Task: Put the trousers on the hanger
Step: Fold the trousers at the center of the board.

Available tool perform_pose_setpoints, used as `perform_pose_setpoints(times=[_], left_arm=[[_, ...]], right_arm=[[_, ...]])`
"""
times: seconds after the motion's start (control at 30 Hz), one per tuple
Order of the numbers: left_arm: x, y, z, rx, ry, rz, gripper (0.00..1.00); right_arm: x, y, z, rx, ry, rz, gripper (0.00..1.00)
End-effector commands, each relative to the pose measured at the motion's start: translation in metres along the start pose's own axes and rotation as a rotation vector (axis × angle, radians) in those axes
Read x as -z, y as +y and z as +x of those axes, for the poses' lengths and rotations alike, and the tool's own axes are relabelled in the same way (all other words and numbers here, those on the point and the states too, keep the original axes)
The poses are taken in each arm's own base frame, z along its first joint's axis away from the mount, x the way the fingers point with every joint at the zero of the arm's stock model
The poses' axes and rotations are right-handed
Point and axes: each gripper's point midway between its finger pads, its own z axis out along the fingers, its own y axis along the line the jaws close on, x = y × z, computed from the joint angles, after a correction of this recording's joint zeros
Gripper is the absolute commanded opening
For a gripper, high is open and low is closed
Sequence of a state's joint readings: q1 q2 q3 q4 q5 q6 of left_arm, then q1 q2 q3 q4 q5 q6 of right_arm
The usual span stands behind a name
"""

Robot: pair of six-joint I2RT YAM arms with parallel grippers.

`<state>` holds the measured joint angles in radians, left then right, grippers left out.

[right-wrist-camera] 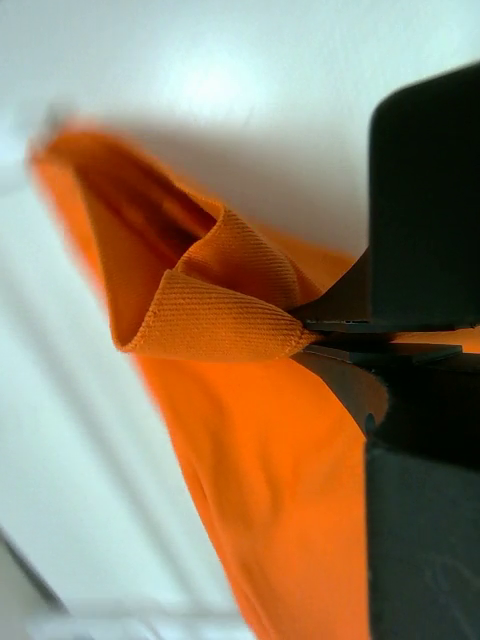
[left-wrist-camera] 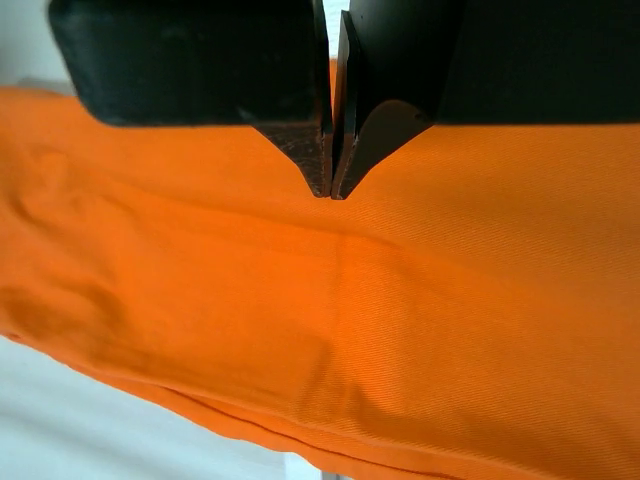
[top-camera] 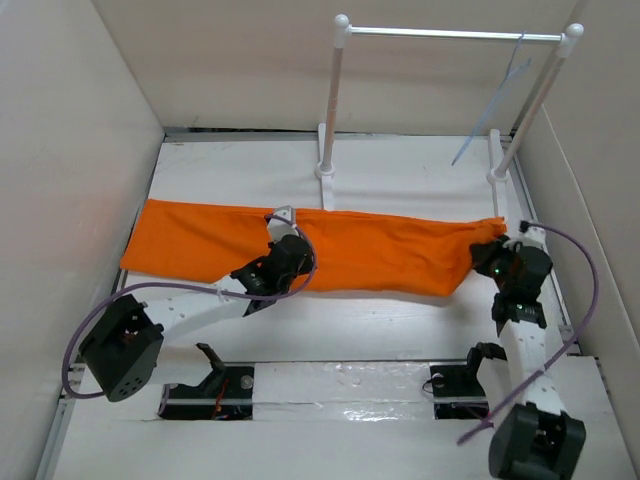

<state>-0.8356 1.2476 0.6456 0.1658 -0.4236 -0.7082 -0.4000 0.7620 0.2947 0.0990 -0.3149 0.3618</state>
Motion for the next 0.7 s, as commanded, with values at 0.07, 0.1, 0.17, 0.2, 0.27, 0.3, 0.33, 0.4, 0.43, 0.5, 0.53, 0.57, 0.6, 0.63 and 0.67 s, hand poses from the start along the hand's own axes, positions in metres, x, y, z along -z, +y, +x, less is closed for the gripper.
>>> perform_pose_setpoints(times=[0.07, 0.1, 0.17, 0.2, 0.27, 0.3, 0.33, 0.4, 0.43, 0.5, 0.53, 0.57, 0.6, 0.63, 0.67], left_arm=[[-0.007, 0.013, 0.002, 0.039, -0.093, -0.037, 0.00], [-0.007, 0.014, 0.006, 0.040, -0.088, -0.033, 0.00], [-0.009, 0.021, 0.012, 0.039, -0.084, -0.050, 0.00], [-0.012, 0.027, 0.018, 0.032, -0.076, -0.069, 0.00], [-0.014, 0.028, 0.027, 0.023, -0.054, -0.070, 0.00], [-0.017, 0.030, 0.034, 0.017, -0.041, -0.073, 0.00], [-0.018, 0.030, 0.037, 0.017, -0.032, -0.069, 0.00], [-0.017, 0.021, 0.051, -0.006, -0.011, -0.047, 0.00], [-0.017, 0.019, 0.056, -0.014, -0.006, -0.045, 0.00], [-0.015, 0.015, 0.064, -0.014, -0.013, -0.050, 0.00], [-0.018, 0.019, 0.069, -0.020, -0.006, -0.068, 0.00], [-0.020, 0.021, 0.073, -0.020, 0.005, -0.072, 0.00], [-0.020, 0.019, 0.079, -0.019, 0.017, -0.071, 0.00], [-0.021, 0.022, 0.088, -0.032, 0.035, -0.081, 0.00], [-0.022, 0.024, 0.091, -0.032, 0.041, -0.089, 0.00]], right_arm=[[0.030, 0.116, 0.011, 0.280, 0.027, -0.357, 0.00], [0.035, 0.124, 0.019, 0.288, 0.060, -0.375, 0.00], [0.041, 0.145, 0.020, 0.303, 0.066, -0.419, 0.00], [0.049, 0.163, 0.027, 0.321, 0.080, -0.466, 0.00], [0.059, 0.191, 0.018, 0.334, 0.062, -0.529, 0.00], [0.070, 0.212, 0.022, 0.349, 0.073, -0.592, 0.00], [0.074, 0.222, 0.018, 0.353, 0.063, -0.605, 0.00], [0.085, 0.252, 0.001, 0.354, 0.040, -0.660, 0.00], [0.095, 0.267, -0.001, 0.354, 0.038, -0.707, 0.00], [0.103, 0.292, -0.019, 0.326, 0.011, -0.753, 0.00], [0.107, 0.302, -0.028, 0.313, -0.011, -0.783, 0.00], [0.111, 0.311, -0.036, 0.304, -0.027, -0.808, 0.00], [0.116, 0.324, -0.052, 0.288, -0.054, -0.830, 0.00], [0.120, 0.330, -0.060, 0.281, -0.069, -0.849, 0.00], [0.122, 0.333, -0.071, 0.273, -0.092, -0.850, 0.00]])
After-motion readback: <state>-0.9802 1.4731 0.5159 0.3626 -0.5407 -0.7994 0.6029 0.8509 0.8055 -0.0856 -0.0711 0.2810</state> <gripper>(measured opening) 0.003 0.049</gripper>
